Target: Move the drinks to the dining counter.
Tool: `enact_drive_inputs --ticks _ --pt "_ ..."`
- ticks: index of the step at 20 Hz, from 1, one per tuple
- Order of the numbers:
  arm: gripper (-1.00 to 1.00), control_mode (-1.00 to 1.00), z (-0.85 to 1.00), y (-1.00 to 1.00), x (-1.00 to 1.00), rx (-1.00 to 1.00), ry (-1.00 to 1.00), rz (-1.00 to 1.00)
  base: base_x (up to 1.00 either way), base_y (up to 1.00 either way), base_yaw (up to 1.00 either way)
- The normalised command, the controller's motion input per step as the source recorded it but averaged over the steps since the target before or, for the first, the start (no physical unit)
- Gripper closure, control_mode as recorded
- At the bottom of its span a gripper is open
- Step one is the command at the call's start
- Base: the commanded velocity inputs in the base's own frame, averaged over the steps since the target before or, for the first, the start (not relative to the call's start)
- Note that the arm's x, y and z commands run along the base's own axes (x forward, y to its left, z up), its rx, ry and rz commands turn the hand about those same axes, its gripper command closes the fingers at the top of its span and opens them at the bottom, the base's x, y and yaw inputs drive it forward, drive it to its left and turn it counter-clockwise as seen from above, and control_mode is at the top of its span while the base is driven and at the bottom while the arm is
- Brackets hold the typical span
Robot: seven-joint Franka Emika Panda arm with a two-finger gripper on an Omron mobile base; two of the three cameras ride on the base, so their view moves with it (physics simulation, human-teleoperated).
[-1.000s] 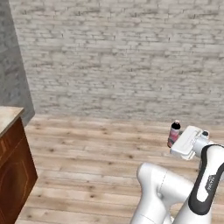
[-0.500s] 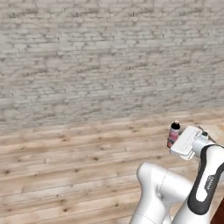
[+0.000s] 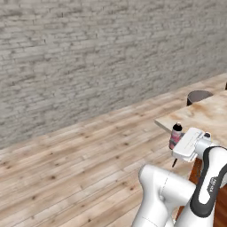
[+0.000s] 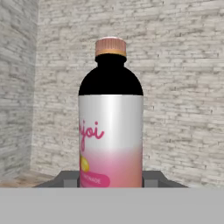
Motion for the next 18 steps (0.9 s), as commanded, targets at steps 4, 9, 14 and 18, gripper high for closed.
enact_drive_inputs --ticks 4,9,14,18 --pt "1.0 1.0 0.0 0.0 0.0 0.0 0.0 0.0 -0.14 0.1 -0.59" --pt "1.0 1.0 0.0 0.0 0.0 0.0 0.0 0.0 -0.07 0.06 -0.55" --pt "1.0 1.0 0.0 0.0 0.0 0.0 0.0 0.0 -0.03 0.0 -0.49" --pt "1.0 1.0 0.0 0.0 0.0 0.0 0.0 0.0 0.0 0.0 -0.39"
